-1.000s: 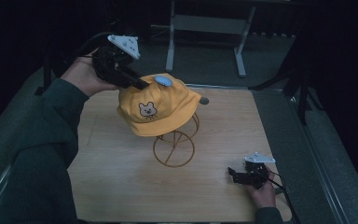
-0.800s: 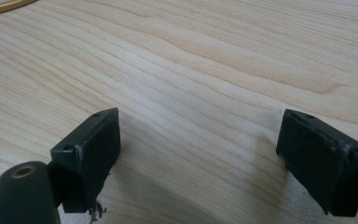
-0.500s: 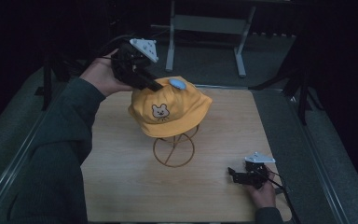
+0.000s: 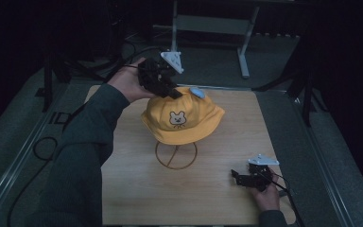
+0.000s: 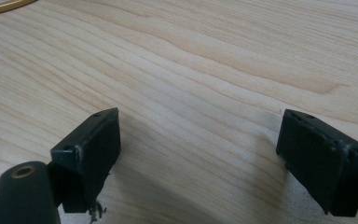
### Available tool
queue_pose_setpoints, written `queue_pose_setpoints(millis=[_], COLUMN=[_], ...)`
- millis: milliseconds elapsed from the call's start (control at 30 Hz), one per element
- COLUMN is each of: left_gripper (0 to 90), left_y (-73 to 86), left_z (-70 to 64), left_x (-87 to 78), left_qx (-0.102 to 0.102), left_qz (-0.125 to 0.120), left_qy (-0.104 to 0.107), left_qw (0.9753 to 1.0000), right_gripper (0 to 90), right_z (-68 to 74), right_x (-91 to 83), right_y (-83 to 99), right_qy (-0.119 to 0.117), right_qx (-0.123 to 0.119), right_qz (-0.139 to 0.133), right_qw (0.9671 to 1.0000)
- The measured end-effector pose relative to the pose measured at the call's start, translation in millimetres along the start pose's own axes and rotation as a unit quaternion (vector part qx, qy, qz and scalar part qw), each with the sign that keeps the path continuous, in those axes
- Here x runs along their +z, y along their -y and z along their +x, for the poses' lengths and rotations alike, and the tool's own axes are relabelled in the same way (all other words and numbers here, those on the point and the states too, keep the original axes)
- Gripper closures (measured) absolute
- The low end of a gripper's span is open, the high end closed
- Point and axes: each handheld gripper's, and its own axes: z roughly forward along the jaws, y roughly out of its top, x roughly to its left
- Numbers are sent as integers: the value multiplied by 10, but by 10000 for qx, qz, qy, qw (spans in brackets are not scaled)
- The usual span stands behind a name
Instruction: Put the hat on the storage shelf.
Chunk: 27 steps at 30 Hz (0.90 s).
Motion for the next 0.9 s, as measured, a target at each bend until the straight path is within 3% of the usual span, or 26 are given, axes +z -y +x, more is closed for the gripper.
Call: queue_pose_setpoints(millis=[233, 533, 900], left_gripper=[749, 755, 740], left_y=[-12, 103, 200], left_z=[-30, -57, -65], left_x=[212, 299, 330], left_qx=[14, -91, -221], left_qz=[240, 176, 125], left_qy=[-24, 159, 239], left_qw=[9997, 9997, 9994], right_gripper=[135, 136, 135], right_z=[2, 0, -1], right_x=[-2, 0, 0], right_y=[0, 0, 0], right_qy=[-3, -2, 1], right_qx=[13, -1, -8], right_qz=[9, 0, -1], right_qw=[10000, 10000, 10000])
